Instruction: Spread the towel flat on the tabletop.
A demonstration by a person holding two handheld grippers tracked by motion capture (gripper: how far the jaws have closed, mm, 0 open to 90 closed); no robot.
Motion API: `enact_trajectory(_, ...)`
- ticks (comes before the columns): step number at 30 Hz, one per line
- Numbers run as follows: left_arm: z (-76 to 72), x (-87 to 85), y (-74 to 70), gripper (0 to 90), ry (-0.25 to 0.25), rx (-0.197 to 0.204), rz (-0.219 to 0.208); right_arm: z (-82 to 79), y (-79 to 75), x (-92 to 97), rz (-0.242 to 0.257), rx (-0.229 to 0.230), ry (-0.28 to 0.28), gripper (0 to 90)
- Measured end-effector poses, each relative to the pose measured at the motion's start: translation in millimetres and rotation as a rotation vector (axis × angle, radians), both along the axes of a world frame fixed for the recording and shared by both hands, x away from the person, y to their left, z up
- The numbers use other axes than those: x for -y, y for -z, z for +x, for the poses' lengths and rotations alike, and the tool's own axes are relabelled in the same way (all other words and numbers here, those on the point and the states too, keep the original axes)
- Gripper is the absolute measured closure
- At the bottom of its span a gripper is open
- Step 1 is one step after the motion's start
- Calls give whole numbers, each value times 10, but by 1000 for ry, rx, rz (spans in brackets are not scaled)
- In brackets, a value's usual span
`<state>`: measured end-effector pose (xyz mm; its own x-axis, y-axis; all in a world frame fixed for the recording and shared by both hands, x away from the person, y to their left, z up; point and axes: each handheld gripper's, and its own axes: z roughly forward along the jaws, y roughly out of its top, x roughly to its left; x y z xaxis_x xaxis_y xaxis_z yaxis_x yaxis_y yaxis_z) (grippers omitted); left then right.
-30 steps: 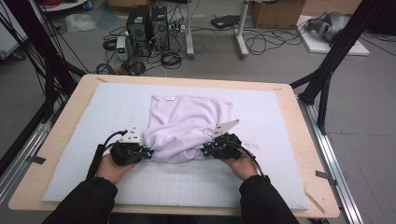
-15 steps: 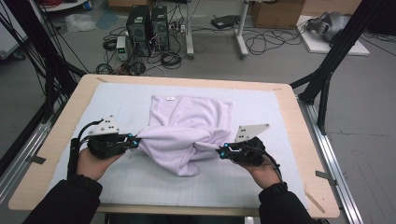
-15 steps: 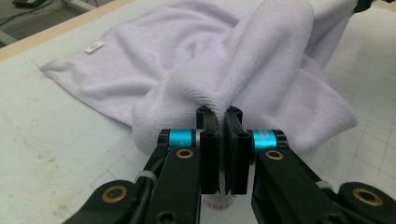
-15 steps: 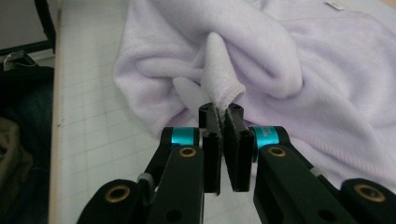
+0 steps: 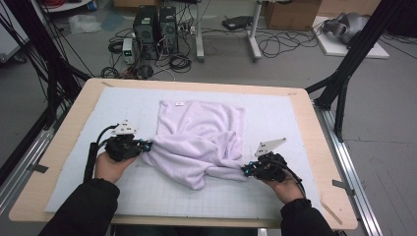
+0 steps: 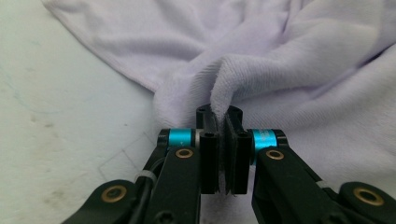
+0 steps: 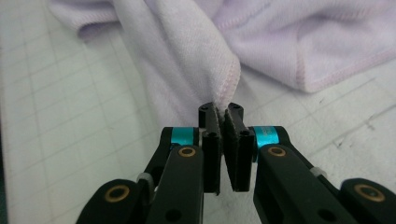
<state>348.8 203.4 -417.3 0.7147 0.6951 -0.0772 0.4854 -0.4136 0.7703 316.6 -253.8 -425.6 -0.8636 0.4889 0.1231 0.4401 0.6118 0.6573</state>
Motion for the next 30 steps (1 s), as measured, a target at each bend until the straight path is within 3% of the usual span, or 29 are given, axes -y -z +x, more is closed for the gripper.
enact_trajectory(2, 15, 31, 29, 839, -3, -2, -2, 26, 10, -19, 14, -12, -4, 802)
enact_trajectory(5, -1, -9, -11, 736, -2, 4, -15, 21, -62, -30, 68, 10, -9, 701)
enact_trajectory(9, -76, -129, -138, 662, -10, 26, -46, 1, -219, -37, 99, 56, -18, 679)
enact_trajectory(14, -202, -237, -304, 615, -4, 61, -37, -53, -449, -153, 124, 121, -50, 673)
enact_trajectory(16, -253, -284, -369, 597, -2, 81, -43, -60, -474, -245, 123, 123, -71, 671)
enact_trajectory(22, -350, -300, -403, 572, 24, 82, -71, 13, -373, -565, 76, 107, -127, 656)
enact_trajectory(26, -386, -175, -282, 592, 80, 61, -68, 111, -269, -721, 57, 88, -141, 646)
enact_trajectory(30, -381, -13, -76, 592, 122, 14, -34, 218, -128, -837, 15, 60, -144, 646)
